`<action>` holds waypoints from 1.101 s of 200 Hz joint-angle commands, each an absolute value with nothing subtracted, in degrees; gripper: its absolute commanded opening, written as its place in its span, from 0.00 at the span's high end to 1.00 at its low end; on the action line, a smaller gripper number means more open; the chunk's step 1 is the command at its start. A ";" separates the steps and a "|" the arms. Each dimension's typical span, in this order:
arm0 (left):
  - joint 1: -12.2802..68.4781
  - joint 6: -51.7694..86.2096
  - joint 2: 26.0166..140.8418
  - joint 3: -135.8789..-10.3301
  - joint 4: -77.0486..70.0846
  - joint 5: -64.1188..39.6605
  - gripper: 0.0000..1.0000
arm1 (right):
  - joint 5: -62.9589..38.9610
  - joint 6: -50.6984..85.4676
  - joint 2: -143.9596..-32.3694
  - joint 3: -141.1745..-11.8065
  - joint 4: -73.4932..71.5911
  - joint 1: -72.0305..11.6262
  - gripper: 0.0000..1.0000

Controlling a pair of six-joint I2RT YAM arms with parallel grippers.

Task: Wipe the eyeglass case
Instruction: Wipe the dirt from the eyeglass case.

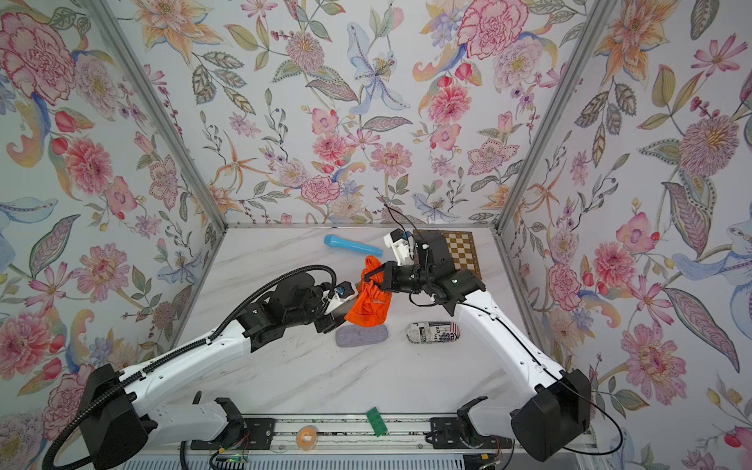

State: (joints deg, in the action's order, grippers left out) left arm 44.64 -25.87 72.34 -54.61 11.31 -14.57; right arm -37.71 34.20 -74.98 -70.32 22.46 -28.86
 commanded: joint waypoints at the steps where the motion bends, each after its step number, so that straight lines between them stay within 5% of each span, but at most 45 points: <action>1: 45.47 -25.33 69.87 -57.66 3.65 -17.80 0.54 | -35.37 36.71 -79.78 -68.23 18.25 -33.45 1.00; 22: 45.47 -25.27 69.90 -57.33 3.97 -17.28 0.54 | -35.98 35.05 -81.45 -68.58 18.30 -34.78 1.00; 67: 46.46 -28.37 68.88 -55.59 6.70 -14.00 0.54 | -30.69 26.31 -74.05 -70.74 31.80 -21.12 1.00; 98: 50.00 -35.34 69.78 -54.62 7.60 -1.38 0.54 | -27.08 24.74 -71.72 -79.93 35.26 -19.83 1.00; 153: 59.80 -55.86 72.03 -43.79 -13.75 23.05 0.53 | -31.36 27.80 -77.88 -88.32 32.31 -26.49 1.00; 189: 60.09 -55.56 73.21 -44.30 -17.32 23.04 0.53 | -35.77 34.67 -80.77 -76.19 21.31 -33.87 1.00; 220: 60.32 -55.52 72.35 -43.47 -18.64 24.67 0.52 | -35.78 35.37 -76.44 -65.76 21.33 -29.02 1.00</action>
